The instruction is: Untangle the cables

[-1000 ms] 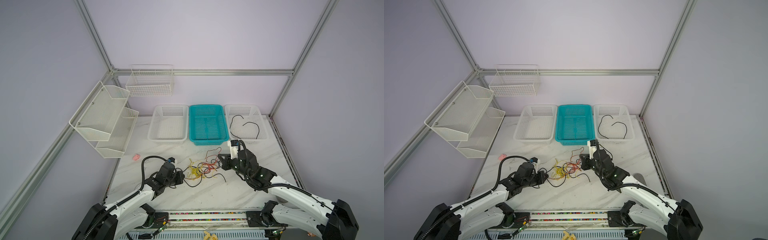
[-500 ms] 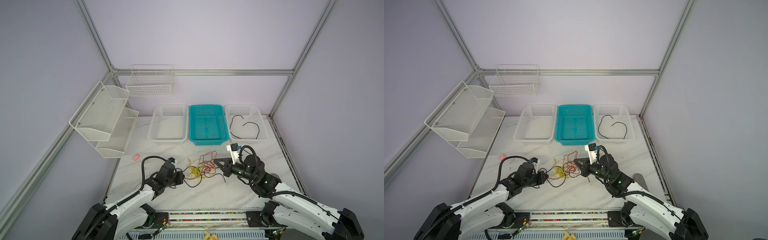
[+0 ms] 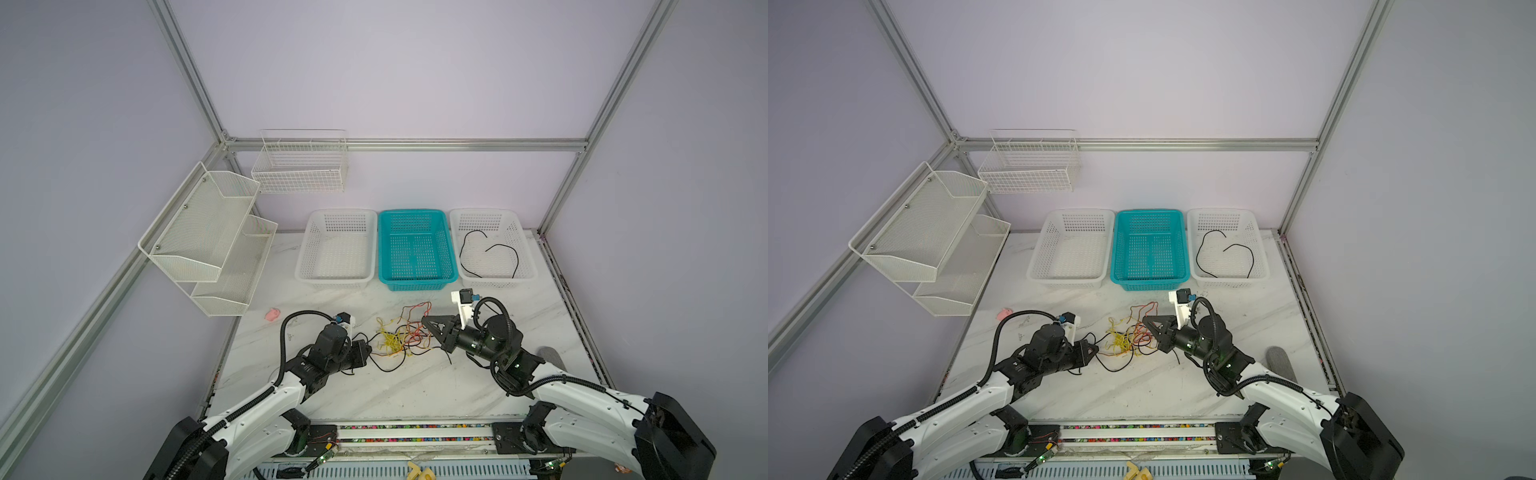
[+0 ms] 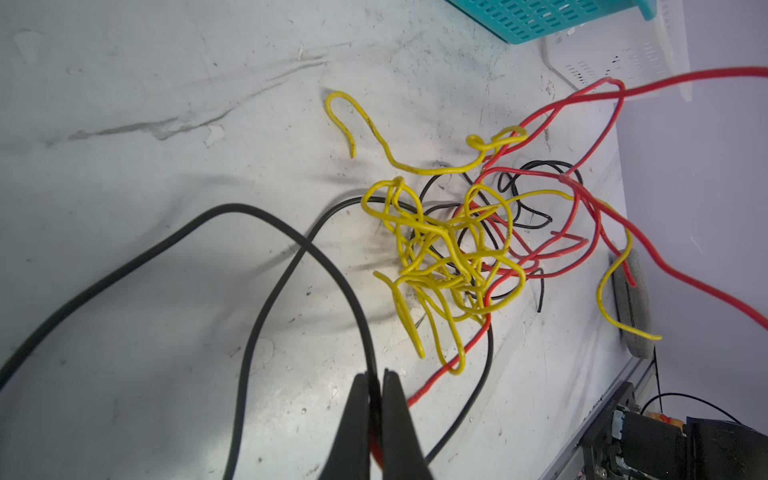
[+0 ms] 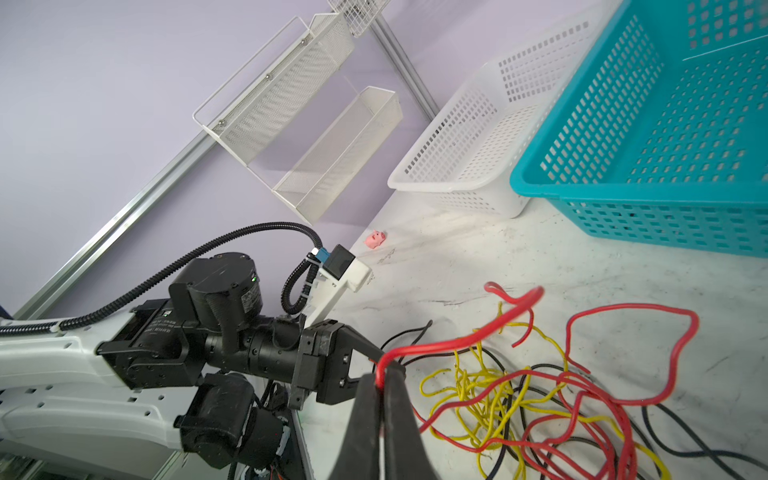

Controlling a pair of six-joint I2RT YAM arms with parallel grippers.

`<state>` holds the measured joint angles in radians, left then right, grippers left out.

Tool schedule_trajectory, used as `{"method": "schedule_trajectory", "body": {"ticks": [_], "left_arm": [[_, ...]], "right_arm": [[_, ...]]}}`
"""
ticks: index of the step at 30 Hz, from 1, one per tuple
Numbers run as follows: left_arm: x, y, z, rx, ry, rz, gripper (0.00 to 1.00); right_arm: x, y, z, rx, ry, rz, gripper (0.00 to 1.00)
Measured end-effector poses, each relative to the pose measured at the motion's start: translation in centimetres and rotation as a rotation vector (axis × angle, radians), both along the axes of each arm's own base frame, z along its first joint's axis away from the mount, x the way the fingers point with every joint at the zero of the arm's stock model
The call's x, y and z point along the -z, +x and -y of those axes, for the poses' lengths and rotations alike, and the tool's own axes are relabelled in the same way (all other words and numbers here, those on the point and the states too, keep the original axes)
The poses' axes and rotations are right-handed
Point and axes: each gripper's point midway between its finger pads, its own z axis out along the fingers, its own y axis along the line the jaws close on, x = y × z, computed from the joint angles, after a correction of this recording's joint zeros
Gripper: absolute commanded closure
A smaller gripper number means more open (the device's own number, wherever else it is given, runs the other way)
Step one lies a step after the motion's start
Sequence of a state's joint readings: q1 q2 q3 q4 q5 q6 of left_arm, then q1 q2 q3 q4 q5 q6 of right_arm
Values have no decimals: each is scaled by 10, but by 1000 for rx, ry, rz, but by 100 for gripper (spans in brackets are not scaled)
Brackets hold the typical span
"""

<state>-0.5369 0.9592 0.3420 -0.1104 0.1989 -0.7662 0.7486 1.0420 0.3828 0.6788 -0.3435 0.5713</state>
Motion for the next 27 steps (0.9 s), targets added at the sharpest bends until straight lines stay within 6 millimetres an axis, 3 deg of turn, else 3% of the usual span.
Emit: {"method": "schedule_trajectory", "body": {"ticks": [6,9,15,20,27], "left_arm": [[-10,2,4,12,-32,35,100],[-14,-2,5,23,-56,59,100],[-24,-9,6,48,-108,116,100],[-36,-13,10,75,-157,167,100],[-37,-21,15,116,-209,190,100]], "right_arm": [[1,17,24,176,12,21,100],[8,18,41,251,24,26,100],[17,16,55,303,38,21,100],[12,1,56,250,104,69,100],[16,-12,45,147,149,92,100]]}}
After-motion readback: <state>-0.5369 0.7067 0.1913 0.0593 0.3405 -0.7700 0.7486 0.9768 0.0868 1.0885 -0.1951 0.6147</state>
